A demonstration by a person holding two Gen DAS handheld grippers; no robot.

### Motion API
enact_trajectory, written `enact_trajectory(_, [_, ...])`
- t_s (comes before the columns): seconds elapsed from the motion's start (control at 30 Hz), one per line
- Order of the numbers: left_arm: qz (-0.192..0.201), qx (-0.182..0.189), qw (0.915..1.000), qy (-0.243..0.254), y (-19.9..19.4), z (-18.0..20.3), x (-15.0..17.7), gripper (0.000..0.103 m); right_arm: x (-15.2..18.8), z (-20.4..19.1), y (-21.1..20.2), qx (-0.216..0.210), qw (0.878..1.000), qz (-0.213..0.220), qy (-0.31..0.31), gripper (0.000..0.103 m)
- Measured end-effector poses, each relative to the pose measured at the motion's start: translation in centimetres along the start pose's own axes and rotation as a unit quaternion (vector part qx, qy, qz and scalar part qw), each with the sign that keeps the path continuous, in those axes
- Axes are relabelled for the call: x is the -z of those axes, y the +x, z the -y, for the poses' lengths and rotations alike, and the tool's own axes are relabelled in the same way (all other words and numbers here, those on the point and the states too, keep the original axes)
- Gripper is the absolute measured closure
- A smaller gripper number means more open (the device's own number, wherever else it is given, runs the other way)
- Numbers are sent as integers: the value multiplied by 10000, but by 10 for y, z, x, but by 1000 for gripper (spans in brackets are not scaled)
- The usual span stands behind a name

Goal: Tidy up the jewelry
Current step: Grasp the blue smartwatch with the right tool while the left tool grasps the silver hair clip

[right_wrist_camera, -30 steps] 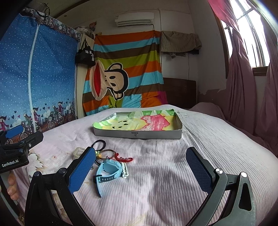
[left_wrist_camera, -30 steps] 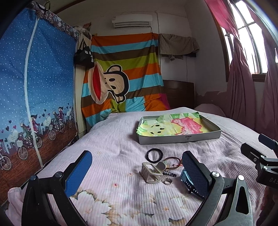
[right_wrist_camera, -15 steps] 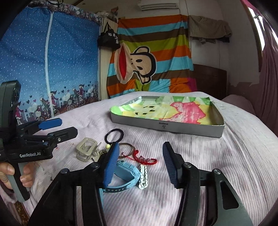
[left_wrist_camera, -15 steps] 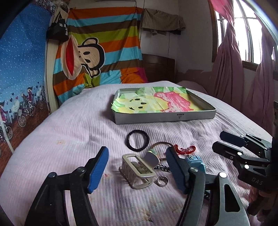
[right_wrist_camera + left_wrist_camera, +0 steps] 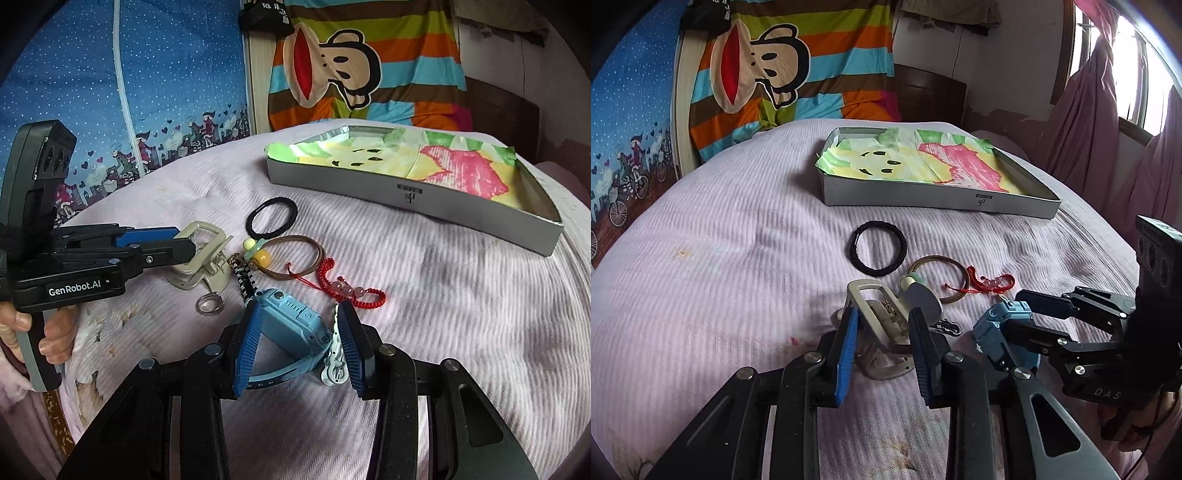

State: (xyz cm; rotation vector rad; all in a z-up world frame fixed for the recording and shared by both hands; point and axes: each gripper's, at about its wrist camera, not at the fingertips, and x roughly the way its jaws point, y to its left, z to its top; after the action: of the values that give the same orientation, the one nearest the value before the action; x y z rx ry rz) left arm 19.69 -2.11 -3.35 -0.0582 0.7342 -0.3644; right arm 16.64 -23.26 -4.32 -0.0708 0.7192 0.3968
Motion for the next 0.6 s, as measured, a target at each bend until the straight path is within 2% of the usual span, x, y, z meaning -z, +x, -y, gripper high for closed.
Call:
enact_trajectory(0.13, [-268,6,9996,-95,6,-3,-1,77,0,3,12,-273,9993,-259,65,66])
enact_trajectory(0.37, [-717,127,9959,-541,14,-16,-3,93,3,-2,9,-160,9995,-269,10,77])
enact_trajectory(0.47, [-543,386,9944,-825,6,-21,-1,95,4,-4,2,-111,9997,-201,-28,81])
enact_trajectory(0.6, [-141,440,9959,-775,-13,-13,-4,95,6,-2,-13,-90,9998,144,111,84])
